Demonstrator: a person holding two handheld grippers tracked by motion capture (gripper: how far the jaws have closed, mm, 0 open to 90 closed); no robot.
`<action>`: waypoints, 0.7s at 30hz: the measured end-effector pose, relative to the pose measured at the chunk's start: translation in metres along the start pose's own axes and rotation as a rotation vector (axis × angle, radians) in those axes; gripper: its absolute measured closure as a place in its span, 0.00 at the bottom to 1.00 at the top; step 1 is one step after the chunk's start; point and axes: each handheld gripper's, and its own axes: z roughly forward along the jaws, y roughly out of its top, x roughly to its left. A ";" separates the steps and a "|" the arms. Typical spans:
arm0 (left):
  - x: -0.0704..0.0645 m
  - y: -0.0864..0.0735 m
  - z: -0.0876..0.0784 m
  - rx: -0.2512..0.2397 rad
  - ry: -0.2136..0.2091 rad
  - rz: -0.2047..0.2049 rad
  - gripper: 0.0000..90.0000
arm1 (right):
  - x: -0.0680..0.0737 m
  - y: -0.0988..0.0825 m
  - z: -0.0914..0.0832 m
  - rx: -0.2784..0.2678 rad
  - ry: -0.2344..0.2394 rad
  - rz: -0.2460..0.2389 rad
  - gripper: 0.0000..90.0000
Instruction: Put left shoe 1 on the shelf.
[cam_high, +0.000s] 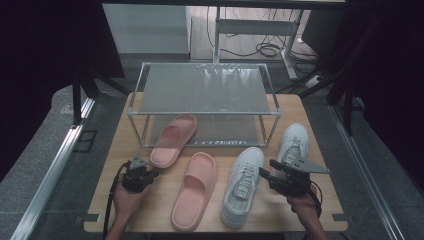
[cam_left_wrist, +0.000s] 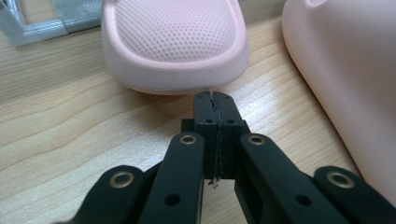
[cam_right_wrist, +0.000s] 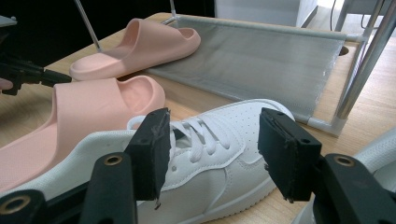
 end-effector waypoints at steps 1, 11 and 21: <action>0.000 0.000 -0.002 -0.003 0.003 -0.003 1.00 | 0.000 0.000 0.000 -0.001 0.000 0.002 0.50; 0.002 0.002 -0.001 -0.010 0.002 -0.008 1.00 | 0.001 0.000 0.001 0.001 0.003 -0.002 0.50; -0.009 0.016 0.007 -0.014 -0.019 0.018 1.00 | 0.000 -0.001 0.001 0.004 0.003 -0.001 0.49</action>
